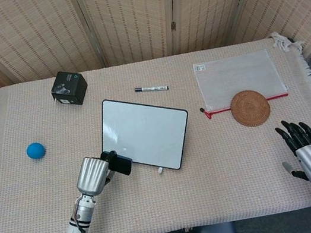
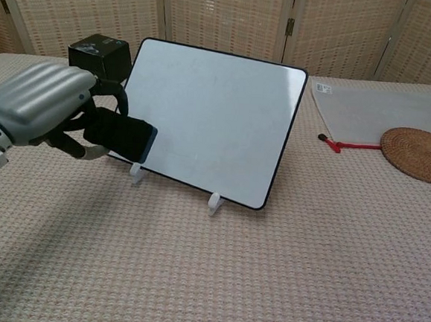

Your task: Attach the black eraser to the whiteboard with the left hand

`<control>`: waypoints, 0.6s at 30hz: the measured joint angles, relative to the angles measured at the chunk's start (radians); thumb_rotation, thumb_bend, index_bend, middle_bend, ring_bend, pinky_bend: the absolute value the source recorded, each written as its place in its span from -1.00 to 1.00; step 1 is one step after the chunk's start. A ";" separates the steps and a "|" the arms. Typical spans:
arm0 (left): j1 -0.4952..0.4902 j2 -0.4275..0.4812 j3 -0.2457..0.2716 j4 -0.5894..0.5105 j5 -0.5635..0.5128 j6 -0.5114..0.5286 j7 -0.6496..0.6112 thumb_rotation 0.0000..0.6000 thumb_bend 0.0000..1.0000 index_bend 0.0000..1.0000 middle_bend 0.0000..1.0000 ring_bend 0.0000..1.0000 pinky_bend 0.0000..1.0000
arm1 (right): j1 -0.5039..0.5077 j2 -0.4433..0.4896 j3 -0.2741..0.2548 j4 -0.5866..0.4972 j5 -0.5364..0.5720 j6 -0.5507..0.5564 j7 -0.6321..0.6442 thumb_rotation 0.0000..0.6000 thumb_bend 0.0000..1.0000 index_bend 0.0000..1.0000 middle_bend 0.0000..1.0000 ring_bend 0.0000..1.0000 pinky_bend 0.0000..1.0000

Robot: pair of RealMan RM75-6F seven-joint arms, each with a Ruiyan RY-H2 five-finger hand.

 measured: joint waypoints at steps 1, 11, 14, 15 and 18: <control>-0.006 -0.027 -0.015 0.015 -0.006 0.003 0.009 1.00 -0.35 0.45 1.00 0.89 1.00 | -0.002 0.002 0.000 0.000 -0.003 0.005 0.005 1.00 -0.35 -1.00 -1.00 -1.00 -1.00; -0.085 -0.195 -0.115 0.153 -0.041 0.012 0.147 1.00 -0.32 0.46 1.00 0.89 1.00 | -0.016 0.025 -0.003 0.002 -0.023 0.037 0.061 1.00 -0.35 -1.00 -1.00 -1.00 -1.00; -0.105 -0.220 -0.130 0.184 -0.054 0.000 0.176 1.00 -0.30 0.46 1.00 0.89 1.00 | -0.016 0.031 -0.002 0.002 -0.022 0.038 0.073 1.00 -0.35 -1.00 -1.00 -1.00 -1.00; -0.111 -0.227 -0.133 0.194 -0.059 -0.005 0.183 1.00 -0.30 0.46 1.00 0.89 1.00 | -0.016 0.033 -0.001 0.003 -0.021 0.038 0.078 1.00 -0.35 -1.00 -1.00 -1.00 -1.00; -0.129 -0.247 -0.144 0.227 -0.074 -0.023 0.202 1.00 -0.30 0.46 1.00 0.89 1.00 | -0.016 0.037 0.001 0.004 -0.019 0.038 0.087 1.00 -0.35 -1.00 -1.00 -1.00 -1.00</control>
